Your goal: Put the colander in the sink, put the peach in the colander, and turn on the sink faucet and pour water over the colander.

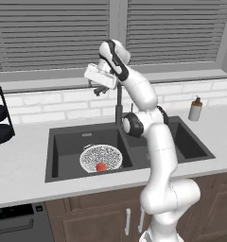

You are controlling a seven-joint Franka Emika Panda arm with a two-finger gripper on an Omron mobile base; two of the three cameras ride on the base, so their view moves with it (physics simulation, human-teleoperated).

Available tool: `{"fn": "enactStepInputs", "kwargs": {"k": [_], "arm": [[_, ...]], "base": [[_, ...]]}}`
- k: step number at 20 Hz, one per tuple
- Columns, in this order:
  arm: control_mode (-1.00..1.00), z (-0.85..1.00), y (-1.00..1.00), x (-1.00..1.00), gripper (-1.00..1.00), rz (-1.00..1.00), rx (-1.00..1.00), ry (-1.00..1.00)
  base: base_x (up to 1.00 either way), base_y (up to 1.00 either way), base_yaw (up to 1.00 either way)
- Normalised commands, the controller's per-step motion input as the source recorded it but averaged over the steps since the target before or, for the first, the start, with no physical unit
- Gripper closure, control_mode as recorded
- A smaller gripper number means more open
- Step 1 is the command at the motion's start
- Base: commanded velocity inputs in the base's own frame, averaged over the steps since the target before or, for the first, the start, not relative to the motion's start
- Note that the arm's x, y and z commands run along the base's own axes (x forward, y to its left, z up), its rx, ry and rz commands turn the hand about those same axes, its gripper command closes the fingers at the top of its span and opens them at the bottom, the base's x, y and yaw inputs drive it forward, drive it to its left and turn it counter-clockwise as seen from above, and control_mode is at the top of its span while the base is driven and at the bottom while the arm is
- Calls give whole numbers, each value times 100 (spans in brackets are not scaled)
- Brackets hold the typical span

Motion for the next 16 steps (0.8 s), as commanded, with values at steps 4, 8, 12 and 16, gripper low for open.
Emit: {"fn": "enactStepInputs", "kwargs": {"k": [4,8,12,16], "arm": [[-100,6,-47,-100,-100,-11,0,-15],[-100,23,-96,-100,-100,-5,0,-33],[-100,22,-93,-100,-100,-6,0,-37],[-100,8,-59,-100,-100,-8,-1,-47]], "base": [[0,0,0],[0,0,0],[0,0,0],[0,0,0]]}}
